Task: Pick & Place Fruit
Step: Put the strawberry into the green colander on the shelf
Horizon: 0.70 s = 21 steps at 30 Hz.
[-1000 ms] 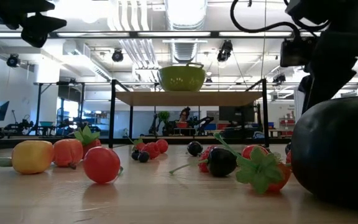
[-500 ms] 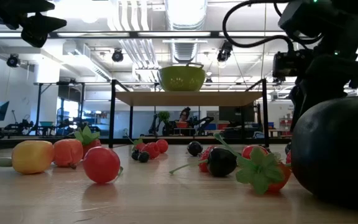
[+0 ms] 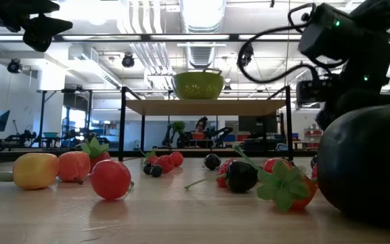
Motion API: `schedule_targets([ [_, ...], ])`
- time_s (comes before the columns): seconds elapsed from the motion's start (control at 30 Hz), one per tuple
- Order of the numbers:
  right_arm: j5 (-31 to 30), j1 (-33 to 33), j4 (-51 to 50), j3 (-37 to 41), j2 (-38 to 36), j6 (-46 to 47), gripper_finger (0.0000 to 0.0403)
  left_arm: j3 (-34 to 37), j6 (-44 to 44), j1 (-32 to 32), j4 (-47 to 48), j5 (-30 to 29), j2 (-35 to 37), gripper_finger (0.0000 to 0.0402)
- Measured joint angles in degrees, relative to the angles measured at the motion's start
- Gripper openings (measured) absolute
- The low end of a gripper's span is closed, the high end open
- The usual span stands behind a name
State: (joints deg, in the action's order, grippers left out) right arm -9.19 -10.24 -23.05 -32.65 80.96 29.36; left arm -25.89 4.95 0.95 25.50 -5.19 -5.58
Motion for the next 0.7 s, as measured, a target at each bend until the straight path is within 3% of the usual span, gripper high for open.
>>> schedule_targets([
  [0.37, -0.1, 0.0, 2.5, -0.2, 2.9, -0.1, 0.0254, 0.0, 0.0, 0.0, 0.0, 0.0, 0.0, 0.0241],
  [0.7, -0.1, 0.0, 4.4, -0.2, 1.8, -0.3, 0.0255, 0.0, 0.0, 0.0, 0.0, 0.0, 0.0, 0.0241],
])
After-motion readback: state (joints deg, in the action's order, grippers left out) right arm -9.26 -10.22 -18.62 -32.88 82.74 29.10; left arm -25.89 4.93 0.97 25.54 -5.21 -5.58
